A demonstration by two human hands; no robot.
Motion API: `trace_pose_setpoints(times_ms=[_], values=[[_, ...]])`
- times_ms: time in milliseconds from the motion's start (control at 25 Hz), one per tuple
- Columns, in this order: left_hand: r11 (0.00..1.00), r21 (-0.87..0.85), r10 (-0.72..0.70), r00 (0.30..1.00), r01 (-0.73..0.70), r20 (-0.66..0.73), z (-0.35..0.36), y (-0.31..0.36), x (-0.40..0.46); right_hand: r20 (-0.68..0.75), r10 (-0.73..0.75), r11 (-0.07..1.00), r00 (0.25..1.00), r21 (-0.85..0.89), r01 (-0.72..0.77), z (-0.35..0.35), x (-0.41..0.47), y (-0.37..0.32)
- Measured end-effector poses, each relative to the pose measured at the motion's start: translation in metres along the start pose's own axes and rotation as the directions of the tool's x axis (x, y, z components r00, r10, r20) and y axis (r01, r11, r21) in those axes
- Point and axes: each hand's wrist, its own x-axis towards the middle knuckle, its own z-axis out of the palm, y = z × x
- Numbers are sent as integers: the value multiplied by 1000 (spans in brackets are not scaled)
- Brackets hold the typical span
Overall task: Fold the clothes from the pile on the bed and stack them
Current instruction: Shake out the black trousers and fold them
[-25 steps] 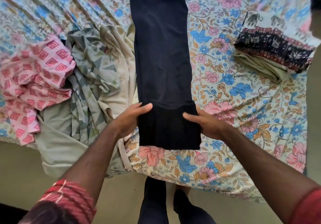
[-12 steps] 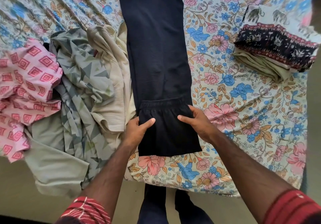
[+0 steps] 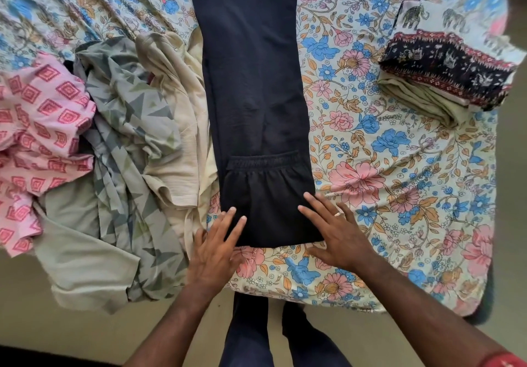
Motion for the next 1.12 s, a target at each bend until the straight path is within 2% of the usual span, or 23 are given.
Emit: trace_pose_setpoints(times_ms=[80,160,360,440,560,680,760,840,960,1040,1120], values=[[996,72,39,995,-45,92,7,-2,3,40,-23,997,999,-69,25,12,-3,3],[991,117,41,990,-57,136,11,-5,11,8,-50,991,999,-128,50,19,-2,2],[983,173,31,988,-57,148,6,-6,22,-73,-123,961,990,-257,101,8,7,2],[977,205,31,987,-63,157,3,-4,24,-48,-164,949,985,-281,144,4,10,1],[990,132,18,982,-43,190,-10,3,27,17,-169,955,985,-243,168,4,4,7],[997,6,76,943,-83,325,-26,1,25,140,-168,977,976,-107,184,-13,-4,16],[988,-83,155,890,-132,429,-40,-3,20,309,-160,986,938,6,167,-33,-11,16],[970,-210,228,782,-126,580,-58,-2,16,489,-172,985,855,90,146,-53,-17,12],[929,-358,347,551,-92,759,-87,8,16,758,-166,981,631,189,31,-80,-18,2],[905,-424,383,467,-18,797,-106,5,25,838,-183,954,515,277,-112,-108,-9,-2],[878,-471,391,437,87,810,-126,-8,44,826,-231,886,515,396,-239,-136,9,2]])
